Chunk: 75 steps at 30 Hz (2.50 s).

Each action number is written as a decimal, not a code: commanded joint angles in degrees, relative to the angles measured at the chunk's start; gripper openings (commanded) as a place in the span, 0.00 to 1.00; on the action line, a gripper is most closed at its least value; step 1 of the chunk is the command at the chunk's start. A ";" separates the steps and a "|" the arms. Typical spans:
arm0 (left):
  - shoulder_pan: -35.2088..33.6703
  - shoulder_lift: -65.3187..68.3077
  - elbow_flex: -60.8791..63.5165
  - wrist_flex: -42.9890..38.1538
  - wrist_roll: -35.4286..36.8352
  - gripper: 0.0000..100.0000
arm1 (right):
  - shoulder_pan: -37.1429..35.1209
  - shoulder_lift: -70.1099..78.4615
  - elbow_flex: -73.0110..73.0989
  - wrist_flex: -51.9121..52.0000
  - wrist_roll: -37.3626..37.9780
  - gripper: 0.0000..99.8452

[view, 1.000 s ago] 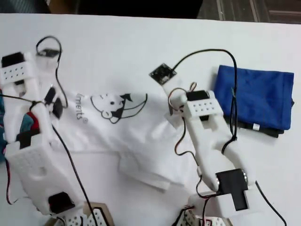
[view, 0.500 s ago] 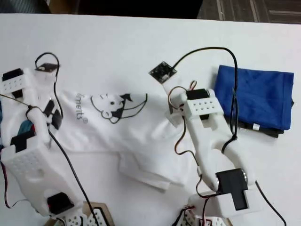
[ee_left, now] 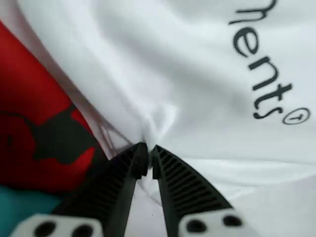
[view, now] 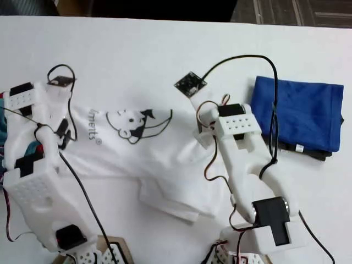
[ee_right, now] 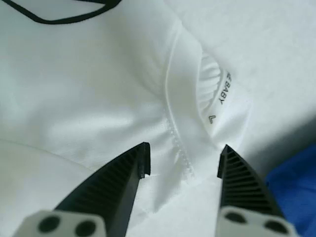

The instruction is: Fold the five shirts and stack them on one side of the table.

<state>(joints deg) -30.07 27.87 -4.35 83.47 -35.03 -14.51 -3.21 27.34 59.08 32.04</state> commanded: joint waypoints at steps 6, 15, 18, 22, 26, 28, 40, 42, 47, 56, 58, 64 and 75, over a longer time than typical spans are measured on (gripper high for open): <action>1.41 -4.40 -2.07 0.35 0.18 0.02 | -0.31 0.04 -1.85 0.40 -0.35 0.23; 2.90 -3.87 -22.55 14.15 0.18 0.02 | -0.31 0.04 -1.85 0.31 -0.35 0.23; 2.64 -3.78 -23.78 14.59 -0.35 0.02 | -0.31 0.04 -1.85 0.31 -0.35 0.23; 2.64 -0.35 -24.48 13.80 -0.35 0.02 | -0.31 0.04 -1.85 0.40 -0.35 0.23; 2.55 7.03 -26.15 12.84 -0.44 0.02 | -0.31 0.04 -1.85 1.01 -0.35 0.23; 1.58 10.64 -27.47 13.10 -0.44 0.03 | -0.31 0.04 -1.85 1.71 -0.35 0.23; -4.84 13.36 -41.27 18.90 -2.20 0.15 | -0.57 1.19 -2.55 -2.51 -5.80 0.23; -4.84 12.57 -41.27 18.90 -2.20 0.19 | -1.36 3.38 -4.48 -2.59 -9.32 0.23; -4.13 10.73 -41.54 18.90 -2.29 0.20 | -5.14 11.47 -10.73 -2.42 -10.11 0.23; 2.37 0.70 -32.57 18.99 1.67 0.11 | -3.91 26.59 -28.13 2.51 -10.20 0.20; 4.40 -0.79 -24.75 18.81 1.58 0.04 | -1.89 29.32 -31.12 4.88 -10.20 0.16; 3.96 -1.23 -6.29 4.66 0.97 0.05 | 1.19 30.02 -34.90 15.96 -9.67 0.18; 3.69 -1.76 -2.15 1.49 -1.76 0.05 | 1.01 16.57 -37.80 25.27 -5.89 0.20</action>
<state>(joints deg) -26.11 30.77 -6.55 85.23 -36.62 -13.98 21.49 -6.33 83.87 25.45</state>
